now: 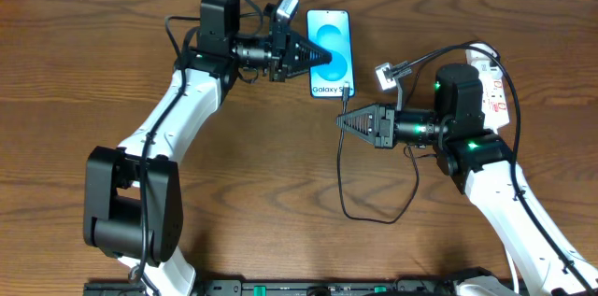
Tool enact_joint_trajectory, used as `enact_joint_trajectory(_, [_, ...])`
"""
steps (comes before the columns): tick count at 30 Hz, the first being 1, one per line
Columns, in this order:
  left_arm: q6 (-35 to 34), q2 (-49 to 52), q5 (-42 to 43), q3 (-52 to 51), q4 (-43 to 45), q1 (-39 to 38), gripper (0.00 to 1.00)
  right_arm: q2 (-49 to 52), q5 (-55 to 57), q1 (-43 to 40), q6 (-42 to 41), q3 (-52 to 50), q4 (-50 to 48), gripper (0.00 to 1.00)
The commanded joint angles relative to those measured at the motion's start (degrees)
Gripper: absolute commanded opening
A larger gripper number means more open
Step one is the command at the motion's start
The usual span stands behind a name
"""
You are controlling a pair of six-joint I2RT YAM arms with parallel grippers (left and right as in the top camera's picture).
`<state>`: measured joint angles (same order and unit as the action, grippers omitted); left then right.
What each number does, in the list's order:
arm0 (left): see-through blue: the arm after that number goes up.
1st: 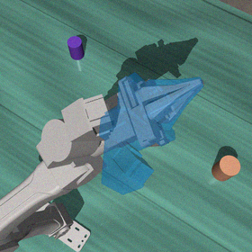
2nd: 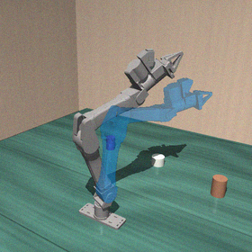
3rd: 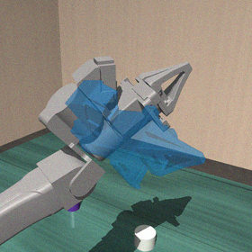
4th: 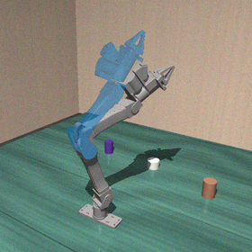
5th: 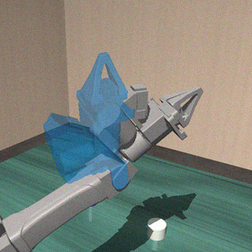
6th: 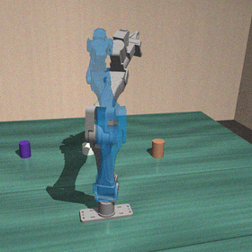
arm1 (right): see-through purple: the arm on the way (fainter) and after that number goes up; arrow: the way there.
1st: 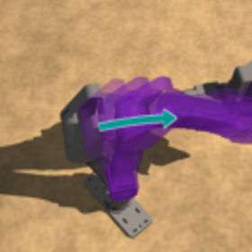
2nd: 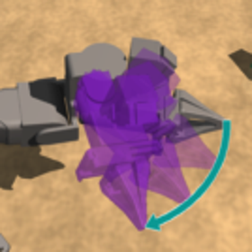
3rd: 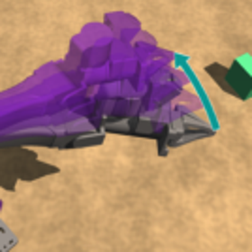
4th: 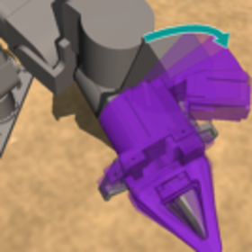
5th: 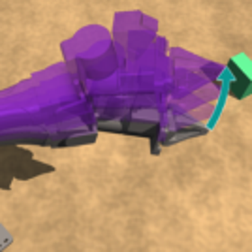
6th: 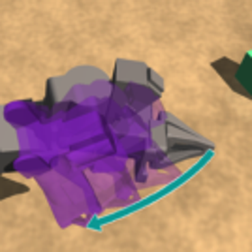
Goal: Plug charger to phone and switch on socket
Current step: 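Align the USB-C plug under the phone's bottom port with the right gripper, then push the plug up into the phone's port with the right gripper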
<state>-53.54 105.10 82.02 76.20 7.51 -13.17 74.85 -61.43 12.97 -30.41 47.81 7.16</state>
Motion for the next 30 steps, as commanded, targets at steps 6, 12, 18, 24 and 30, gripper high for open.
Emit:
enact_joint_trajectory(6, [1.4, -1.2, -1.4, 0.7, 0.3, -0.2, 0.07, -0.2, -2.8, 1.8, 0.7, 0.1, 0.0, 0.01])
enact_joint_trajectory(12, [2.3, -1.2, -4.1, 0.7, 0.3, -0.2, 0.07, -0.2, -2.4, 4.8, 0.7, 0.1, 1.6, 0.01])
enact_joint_trajectory(18, [2.3, -1.2, -3.6, 0.7, 0.3, -0.2, 0.07, -0.2, 0.5, 5.4, 0.7, 0.1, 4.7, 0.01])
enact_joint_trajectory(24, [5.9, -1.2, 0.3, 0.7, 0.3, -0.2, 0.07, -0.2, 1.1, 5.4, 0.7, 0.1, 4.2, 0.01])
enact_joint_trajectory(30, [5.9, -1.2, 0.5, 0.7, 0.3, -0.2, 0.07, -0.2, 1.4, 5.4, 0.7, 0.1, 4.3, 0.01])
